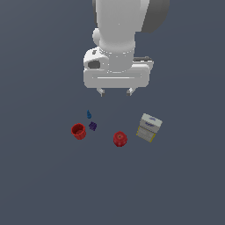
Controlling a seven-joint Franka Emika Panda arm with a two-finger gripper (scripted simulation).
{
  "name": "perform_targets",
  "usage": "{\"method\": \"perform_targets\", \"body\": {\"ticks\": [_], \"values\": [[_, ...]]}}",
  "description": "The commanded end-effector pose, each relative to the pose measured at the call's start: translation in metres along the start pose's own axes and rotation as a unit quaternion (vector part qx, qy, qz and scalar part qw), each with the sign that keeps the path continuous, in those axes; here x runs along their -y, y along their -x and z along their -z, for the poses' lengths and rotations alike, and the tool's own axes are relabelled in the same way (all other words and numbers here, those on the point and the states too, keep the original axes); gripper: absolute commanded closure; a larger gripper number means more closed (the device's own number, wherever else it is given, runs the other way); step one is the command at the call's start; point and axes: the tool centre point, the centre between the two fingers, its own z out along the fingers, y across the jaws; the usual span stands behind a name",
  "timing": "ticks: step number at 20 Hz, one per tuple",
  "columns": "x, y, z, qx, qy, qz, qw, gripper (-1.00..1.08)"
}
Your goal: Pick up a designated object from a clutter of objects.
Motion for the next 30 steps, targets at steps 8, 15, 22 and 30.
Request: {"method": "perform_targets", "body": {"ticks": [8,15,22,30], "values": [[0.002,0.001,-0.003,-0.002,-0.002,0.008,1.0,-0.92],[0.002,0.001,-0.004,-0.002,-0.002,0.009,1.0,-0.92],[-0.013,0.003,-0.025,-0.002,-0.005,-0.032,0.9995,-0.92],[-0.05,0.015,-0.077,-0.003,-0.009,-0.135,0.9907,-0.92]]}}
